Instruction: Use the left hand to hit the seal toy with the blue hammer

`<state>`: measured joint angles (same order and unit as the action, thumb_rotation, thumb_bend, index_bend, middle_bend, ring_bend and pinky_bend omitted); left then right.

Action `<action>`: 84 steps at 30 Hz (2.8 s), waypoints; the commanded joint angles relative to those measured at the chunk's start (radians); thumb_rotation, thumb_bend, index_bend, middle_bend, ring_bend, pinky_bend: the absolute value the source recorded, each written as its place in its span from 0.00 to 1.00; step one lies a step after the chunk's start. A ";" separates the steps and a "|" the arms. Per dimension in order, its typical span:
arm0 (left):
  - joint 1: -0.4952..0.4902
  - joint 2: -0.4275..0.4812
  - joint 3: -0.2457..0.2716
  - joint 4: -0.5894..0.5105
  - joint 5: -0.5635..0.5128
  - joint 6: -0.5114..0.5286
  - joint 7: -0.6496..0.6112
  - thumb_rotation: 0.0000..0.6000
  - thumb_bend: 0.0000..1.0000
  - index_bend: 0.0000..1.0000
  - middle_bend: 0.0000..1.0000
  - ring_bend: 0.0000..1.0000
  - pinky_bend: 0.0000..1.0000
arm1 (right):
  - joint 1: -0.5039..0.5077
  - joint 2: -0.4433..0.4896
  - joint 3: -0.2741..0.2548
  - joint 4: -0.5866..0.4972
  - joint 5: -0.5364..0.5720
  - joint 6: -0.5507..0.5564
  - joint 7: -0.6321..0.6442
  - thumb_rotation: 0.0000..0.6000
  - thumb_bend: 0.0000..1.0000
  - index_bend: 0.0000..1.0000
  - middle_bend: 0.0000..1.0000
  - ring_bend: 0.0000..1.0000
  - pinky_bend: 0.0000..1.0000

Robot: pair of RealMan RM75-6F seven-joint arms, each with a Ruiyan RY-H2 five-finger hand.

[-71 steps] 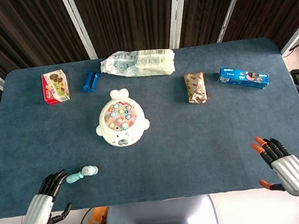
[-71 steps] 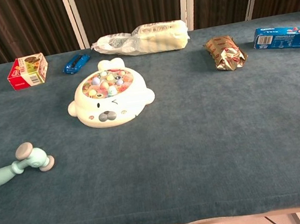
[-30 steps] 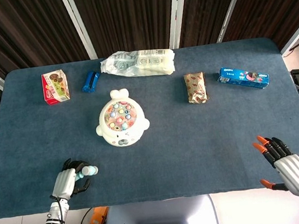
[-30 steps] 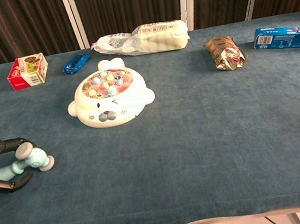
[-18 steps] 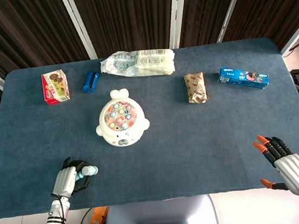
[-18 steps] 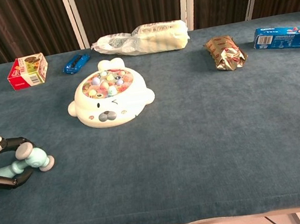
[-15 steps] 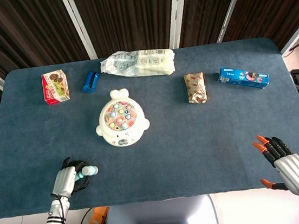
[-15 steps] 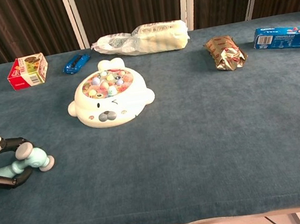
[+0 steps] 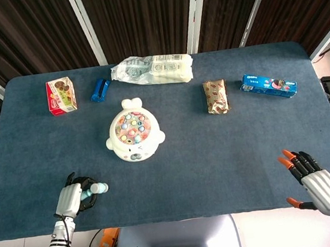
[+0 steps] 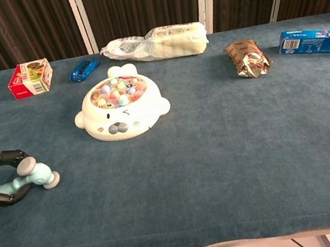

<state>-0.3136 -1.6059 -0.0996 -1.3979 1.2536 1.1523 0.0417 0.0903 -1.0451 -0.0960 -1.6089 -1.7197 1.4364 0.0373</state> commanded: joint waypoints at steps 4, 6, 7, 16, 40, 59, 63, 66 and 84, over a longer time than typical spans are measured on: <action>0.003 -0.001 0.003 0.001 -0.001 0.006 0.009 1.00 0.43 0.44 0.37 0.27 0.03 | 0.000 0.000 0.000 -0.001 0.001 0.000 0.000 1.00 0.20 0.00 0.00 0.00 0.00; 0.002 -0.001 0.003 0.002 -0.002 0.005 0.009 1.00 0.43 0.45 0.38 0.27 0.03 | 0.000 0.000 0.001 -0.001 0.001 0.000 0.000 1.00 0.20 0.00 0.00 0.00 0.00; 0.002 -0.002 0.003 0.003 -0.003 0.005 0.011 1.00 0.43 0.46 0.39 0.28 0.03 | 0.000 0.000 0.001 -0.001 0.001 0.000 0.000 1.00 0.20 0.00 0.00 0.00 0.00; 0.000 -0.007 0.002 0.008 -0.001 0.009 0.012 1.00 0.43 0.48 0.41 0.30 0.04 | 0.000 0.000 0.001 0.000 0.001 0.001 0.001 1.00 0.20 0.00 0.00 0.00 0.00; 0.030 -0.050 -0.013 0.033 -0.024 0.080 0.059 1.00 0.65 0.64 0.62 0.48 0.23 | -0.002 0.001 0.000 0.001 -0.001 0.005 0.003 1.00 0.20 0.00 0.00 0.00 0.00; 0.084 -0.084 -0.024 0.114 0.189 0.311 -0.311 1.00 0.75 0.67 0.76 0.78 0.90 | 0.001 0.000 -0.003 -0.002 -0.001 -0.005 -0.007 1.00 0.20 0.00 0.00 0.00 0.00; 0.089 -0.088 -0.030 0.136 0.238 0.375 -0.408 1.00 0.78 0.69 0.80 0.83 0.96 | 0.001 0.000 -0.003 -0.003 -0.001 -0.006 -0.009 1.00 0.20 0.00 0.00 0.00 0.00; 0.088 -0.096 -0.038 0.161 0.273 0.421 -0.486 1.00 0.79 0.71 0.83 0.88 1.00 | 0.001 0.000 -0.003 -0.003 0.000 -0.008 -0.011 1.00 0.20 0.00 0.00 0.00 0.00; -0.164 -0.067 -0.217 -0.059 0.111 0.109 -0.116 1.00 0.82 0.73 0.91 1.00 1.00 | 0.008 0.003 -0.002 -0.006 0.010 -0.024 -0.010 1.00 0.20 0.00 0.00 0.00 0.00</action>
<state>-0.4147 -1.6753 -0.2620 -1.4105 1.4327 1.3371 -0.1631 0.0979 -1.0423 -0.0979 -1.6152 -1.7099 1.4130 0.0266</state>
